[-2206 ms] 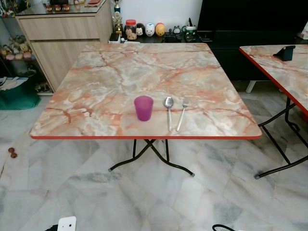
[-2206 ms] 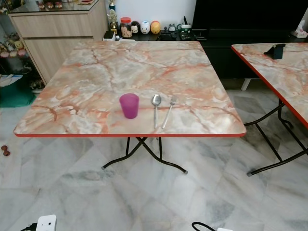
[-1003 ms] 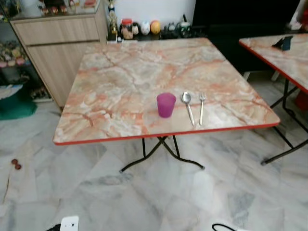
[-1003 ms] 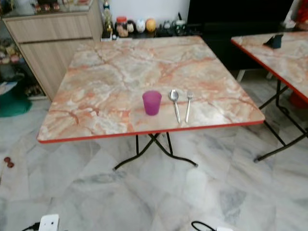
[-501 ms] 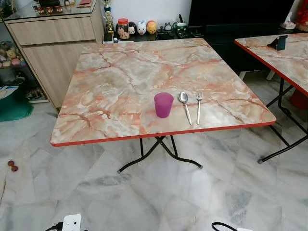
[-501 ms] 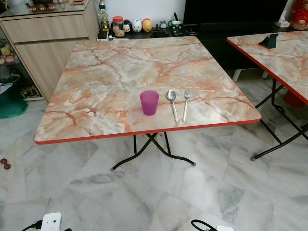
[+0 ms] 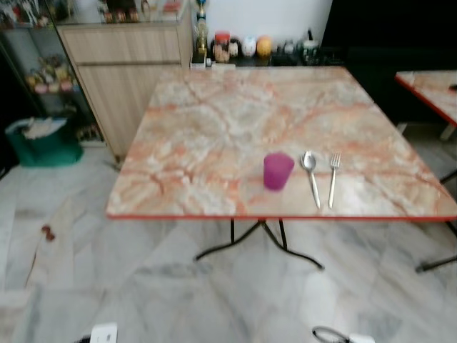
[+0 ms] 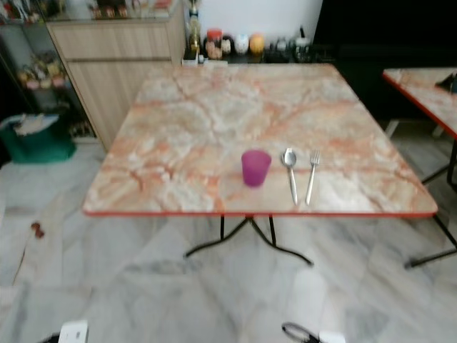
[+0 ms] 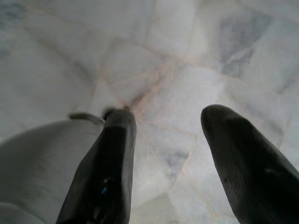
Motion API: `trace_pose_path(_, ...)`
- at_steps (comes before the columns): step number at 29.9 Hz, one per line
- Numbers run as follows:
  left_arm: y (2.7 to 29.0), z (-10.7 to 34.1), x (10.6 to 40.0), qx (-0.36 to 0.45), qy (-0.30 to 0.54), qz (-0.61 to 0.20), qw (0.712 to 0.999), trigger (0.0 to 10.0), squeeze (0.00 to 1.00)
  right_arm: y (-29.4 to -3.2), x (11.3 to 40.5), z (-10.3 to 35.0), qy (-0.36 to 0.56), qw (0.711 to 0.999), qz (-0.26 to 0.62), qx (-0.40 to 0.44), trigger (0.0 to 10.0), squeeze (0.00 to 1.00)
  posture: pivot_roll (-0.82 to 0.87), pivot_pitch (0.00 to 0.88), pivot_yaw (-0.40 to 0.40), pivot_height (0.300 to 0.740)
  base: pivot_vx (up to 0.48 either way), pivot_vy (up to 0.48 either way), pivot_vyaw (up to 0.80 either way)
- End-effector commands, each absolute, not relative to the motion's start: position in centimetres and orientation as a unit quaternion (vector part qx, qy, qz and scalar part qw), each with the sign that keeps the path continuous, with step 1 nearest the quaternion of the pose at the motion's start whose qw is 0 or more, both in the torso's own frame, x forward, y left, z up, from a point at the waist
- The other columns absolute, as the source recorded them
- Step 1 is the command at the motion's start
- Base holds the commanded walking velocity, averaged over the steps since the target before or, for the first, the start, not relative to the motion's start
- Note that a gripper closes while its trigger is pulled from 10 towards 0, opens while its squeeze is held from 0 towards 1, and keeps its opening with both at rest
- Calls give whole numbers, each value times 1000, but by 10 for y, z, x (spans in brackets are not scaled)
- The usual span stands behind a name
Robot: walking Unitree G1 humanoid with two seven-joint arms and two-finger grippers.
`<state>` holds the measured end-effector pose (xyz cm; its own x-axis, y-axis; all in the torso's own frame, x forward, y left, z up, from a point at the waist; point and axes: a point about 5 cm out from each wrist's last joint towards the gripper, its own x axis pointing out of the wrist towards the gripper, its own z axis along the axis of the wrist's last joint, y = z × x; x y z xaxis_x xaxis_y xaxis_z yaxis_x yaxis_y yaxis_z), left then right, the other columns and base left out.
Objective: Setting the table
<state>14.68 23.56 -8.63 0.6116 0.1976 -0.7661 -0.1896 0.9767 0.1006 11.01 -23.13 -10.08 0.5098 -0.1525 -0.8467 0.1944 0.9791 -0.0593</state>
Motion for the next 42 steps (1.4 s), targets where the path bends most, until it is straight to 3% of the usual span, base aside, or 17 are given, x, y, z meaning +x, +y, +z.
trace_pose_path(1, 235, -86, 150, 3, 427, 105, 898, 10000, 0, -233, 111, -100, 483, 869, -106, 24, 10000, 0, -37, 0, 20, 732, 345, 0, 0)
trace_pose_path(8, 235, -84, 154, 8, 421, 104, 901, 10000, 0, -233, 112, -100, 482, 869, -106, 23, 10000, 0, -37, 0, 20, 732, 337, 0, 0)
trace_pose_path(33, 234, -88, 143, 16, 435, 101, 895, 10000, 0, -237, 114, -96, 451, 886, -107, -7, 10000, 0, -71, 0, 15, 732, 0, 0, 0)
trace_pose_path(34, 235, -88, 142, 18, 436, 100, 894, 10000, 0, -242, 151, -72, 341, 934, -96, -47, 10000, 0, -76, 0, 17, 732, 0, 0, 0)
trace_pose_path(35, 235, -88, 142, 19, 436, 99, 894, 10000, 0, -242, 158, -64, 303, 947, -95, -54, 10000, 0, -81, 0, 20, 732, 0, 0, 0)
trace_pose_path(39, 236, -88, 142, 25, 438, 94, 894, 10000, 0, -239, 142, -44, 227, 966, -111, -55, 10000, 0, -112, 0, 35, 732, 0, 0, 0)
trace_pose_path(42, 236, -88, 143, 27, 439, 91, 894, 10000, 0, -242, 137, -43, 224, 965, -127, -52, 10000, 0, -127, 0, 40, 732, 0, 0, 0)
